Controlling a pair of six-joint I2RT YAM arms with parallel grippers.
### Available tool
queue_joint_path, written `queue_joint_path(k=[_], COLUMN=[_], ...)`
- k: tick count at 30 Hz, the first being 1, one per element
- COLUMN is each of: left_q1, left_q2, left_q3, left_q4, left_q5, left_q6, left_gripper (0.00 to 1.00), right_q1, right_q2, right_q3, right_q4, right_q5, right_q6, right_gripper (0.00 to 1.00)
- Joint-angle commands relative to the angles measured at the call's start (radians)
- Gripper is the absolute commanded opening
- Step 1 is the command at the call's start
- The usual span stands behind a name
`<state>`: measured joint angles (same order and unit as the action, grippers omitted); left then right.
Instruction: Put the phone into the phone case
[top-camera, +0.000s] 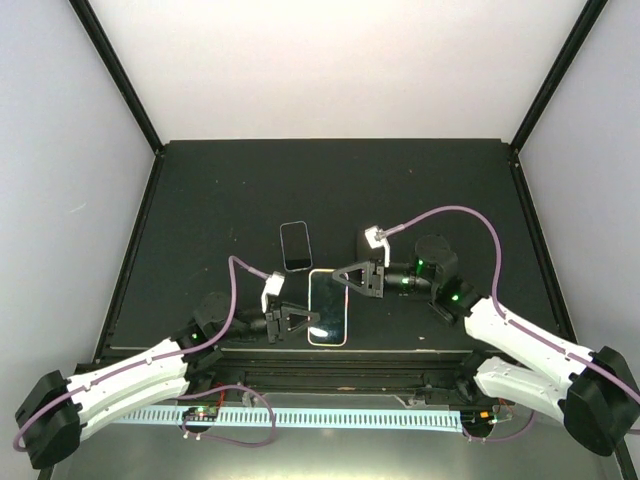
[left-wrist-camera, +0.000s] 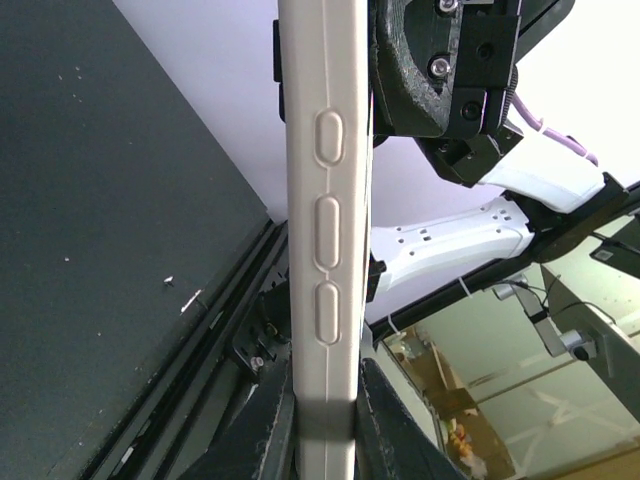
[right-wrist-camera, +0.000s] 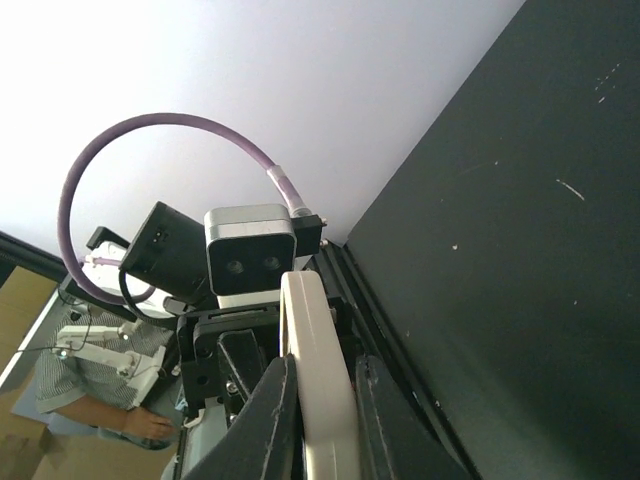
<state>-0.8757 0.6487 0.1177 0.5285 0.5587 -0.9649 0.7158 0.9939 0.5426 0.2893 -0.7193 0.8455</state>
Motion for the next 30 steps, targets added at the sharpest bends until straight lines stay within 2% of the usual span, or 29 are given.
queue_joint_path(k=[1,3,7,11,14,19,25,30], left_q1=[0.001,0.001,0.001,0.001,0.002,0.003,0.004,0.004], left_q2=[0.003,0.006,0.001,-0.022,-0.039,-0.061,-0.054,-0.024], left_q3=[0.049,0.048,0.047,0.046,0.048,0.047,0.045,0.027], left_q4=[-0.114,-0.110,-0.073,-0.055,-0.053,-0.036,0.029,0.100], left_q5=[-0.054,-0.057,-0.070,-0.140,-0.192,-0.283,-0.344,-0.356], left_q6=[0.041,0.039,0.013,-0.011,-0.023,-0.060,-0.097,-0.135], left_gripper=[0.01,0.02,0.02,0.02,0.02,0.02,0.02,0.01], right_q1=[-0.018,-0.019,-0.018,-0.019,-0.018,-0.015,-0.002,0.015], right_q2=[-0.009,-0.002,0.020,0.015,0.004,-0.007,-0.010,0.032], right_q3=[0.041,0.038,0.019,-0.008,-0.048,-0.149,-0.234,-0.238], right_q4=[-0.068,-0.073,-0.053,-0.074,-0.060,0.051,0.180,0.259], right_q5=[0.026,0.024,0.008,0.011,-0.007,-0.064,-0.086,-0.117], right_q6=[-0.075,-0.073,-0.028,-0.013,0.005,0.071,0.137,0.160], right_gripper=[0.01,0.05,0.27,0.56,0.69,0.76,0.80,0.79])
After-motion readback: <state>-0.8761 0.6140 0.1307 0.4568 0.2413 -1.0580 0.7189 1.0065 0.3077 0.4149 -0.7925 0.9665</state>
